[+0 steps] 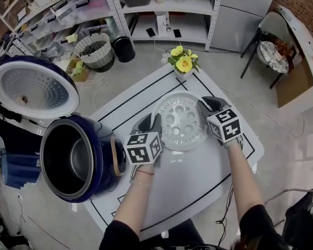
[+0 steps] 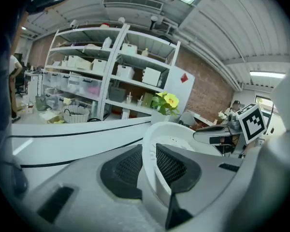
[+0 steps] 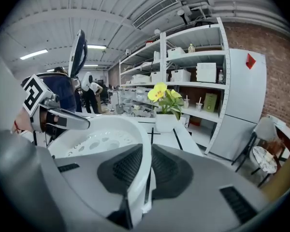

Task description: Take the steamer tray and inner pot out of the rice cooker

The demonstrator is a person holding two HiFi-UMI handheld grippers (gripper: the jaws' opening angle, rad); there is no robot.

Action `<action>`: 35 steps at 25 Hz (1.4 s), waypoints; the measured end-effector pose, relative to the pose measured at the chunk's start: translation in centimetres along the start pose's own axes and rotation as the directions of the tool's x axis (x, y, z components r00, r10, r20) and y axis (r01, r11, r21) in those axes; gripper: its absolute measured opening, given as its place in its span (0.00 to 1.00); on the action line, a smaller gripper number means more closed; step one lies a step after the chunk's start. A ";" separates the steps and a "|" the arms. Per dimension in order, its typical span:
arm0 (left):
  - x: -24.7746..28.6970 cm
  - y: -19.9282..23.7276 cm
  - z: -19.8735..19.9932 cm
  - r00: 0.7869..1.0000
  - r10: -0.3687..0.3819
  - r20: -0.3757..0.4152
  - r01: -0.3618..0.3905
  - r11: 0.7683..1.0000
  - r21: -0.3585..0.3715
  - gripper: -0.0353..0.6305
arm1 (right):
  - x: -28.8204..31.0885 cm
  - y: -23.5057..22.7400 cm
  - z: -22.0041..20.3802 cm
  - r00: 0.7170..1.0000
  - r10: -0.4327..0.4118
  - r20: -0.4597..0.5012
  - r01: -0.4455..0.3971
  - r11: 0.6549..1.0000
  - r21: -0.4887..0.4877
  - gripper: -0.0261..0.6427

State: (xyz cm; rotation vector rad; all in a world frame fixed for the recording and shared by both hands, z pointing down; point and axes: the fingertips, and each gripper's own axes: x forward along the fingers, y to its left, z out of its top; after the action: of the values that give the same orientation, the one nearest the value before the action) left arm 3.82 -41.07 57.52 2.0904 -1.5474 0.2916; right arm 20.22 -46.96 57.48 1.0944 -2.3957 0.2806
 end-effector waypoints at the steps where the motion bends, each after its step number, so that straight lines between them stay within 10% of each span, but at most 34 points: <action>1: 0.4 0.2 0.0 1.000 -0.004 -0.011 0.004 1.000 0.003 0.18 | 0.5 -0.2 -0.2 1.000 0.004 -0.010 -0.004 1.000 0.000 0.12; 11: 2.3 0.8 0.0 0.998 0.001 -0.059 0.004 0.997 0.082 0.18 | 2.0 -0.9 -0.8 1.000 -0.004 -0.028 0.004 1.000 -0.031 0.13; 35: -6.2 -5.0 6.6 0.975 -0.149 0.165 0.117 0.975 0.187 0.21 | -7.0 5.2 7.3 0.981 0.023 0.194 -0.002 0.994 -0.106 0.19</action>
State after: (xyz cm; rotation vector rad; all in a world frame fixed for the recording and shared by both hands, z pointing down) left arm 5.60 -38.34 47.72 2.4047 -1.5183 0.2040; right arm 17.78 -41.69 47.73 1.1037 -2.5572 0.0518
